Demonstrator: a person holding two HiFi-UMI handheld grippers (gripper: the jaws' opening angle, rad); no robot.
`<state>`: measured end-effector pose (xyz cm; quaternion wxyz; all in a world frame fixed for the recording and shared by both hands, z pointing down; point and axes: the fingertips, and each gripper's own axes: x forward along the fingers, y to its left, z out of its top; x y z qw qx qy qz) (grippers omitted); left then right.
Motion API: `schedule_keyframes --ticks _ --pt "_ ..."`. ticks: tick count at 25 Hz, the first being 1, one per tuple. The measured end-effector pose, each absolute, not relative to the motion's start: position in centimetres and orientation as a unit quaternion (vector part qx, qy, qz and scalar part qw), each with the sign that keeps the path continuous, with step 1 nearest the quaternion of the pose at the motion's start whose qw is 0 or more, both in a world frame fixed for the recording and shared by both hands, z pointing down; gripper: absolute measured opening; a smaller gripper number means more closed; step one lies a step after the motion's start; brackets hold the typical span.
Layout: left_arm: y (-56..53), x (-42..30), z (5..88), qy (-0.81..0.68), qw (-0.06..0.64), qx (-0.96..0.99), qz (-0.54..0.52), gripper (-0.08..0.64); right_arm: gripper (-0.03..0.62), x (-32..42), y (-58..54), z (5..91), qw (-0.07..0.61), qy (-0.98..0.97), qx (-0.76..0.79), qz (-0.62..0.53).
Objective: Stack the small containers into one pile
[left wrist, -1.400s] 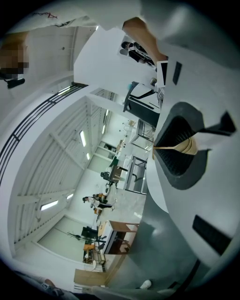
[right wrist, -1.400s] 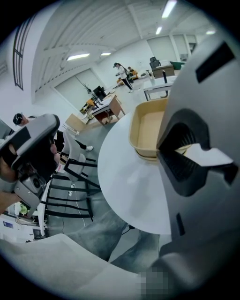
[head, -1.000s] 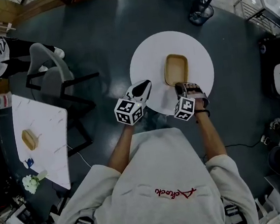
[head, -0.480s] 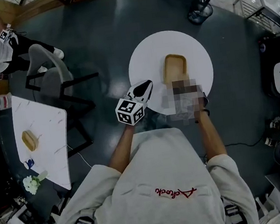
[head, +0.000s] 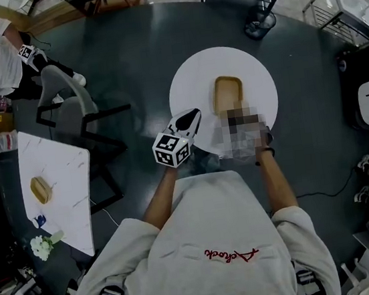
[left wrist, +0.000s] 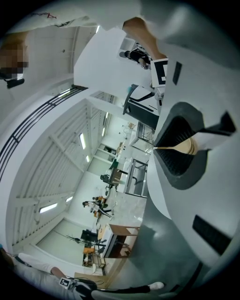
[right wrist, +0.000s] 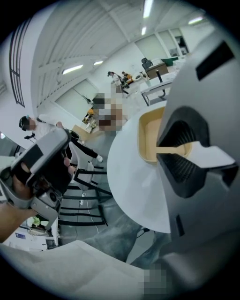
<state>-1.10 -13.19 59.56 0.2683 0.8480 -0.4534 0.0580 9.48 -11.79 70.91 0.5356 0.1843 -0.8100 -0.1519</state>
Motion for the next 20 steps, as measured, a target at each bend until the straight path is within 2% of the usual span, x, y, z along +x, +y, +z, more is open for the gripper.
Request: schedule_keyframes --ticks 7,14,17,20 --pt "-13.6 -0.8 57.6 -0.452 0.252 0.854 0.042 0.023 0.023 9.6 -12.6 68.4 0.513 -0.812 0.230 -0.157" --pt "-14.3 -0.4 55.8 -0.452 0.233 0.860 0.037 0.023 0.021 10.3 -13.5 66.3 0.498 -0.814 0.257 -0.152" --pt "-14.4 -0.4 55.3 -0.454 0.227 0.861 0.035 0.023 0.021 10.7 -14.8 63.8 0.443 -0.833 0.319 -0.091" --pt "-14.7 -0.5 54.6 -0.455 0.216 0.863 0.031 0.023 0.021 11.7 -16.7 60.5 0.346 -0.845 0.408 0.008"
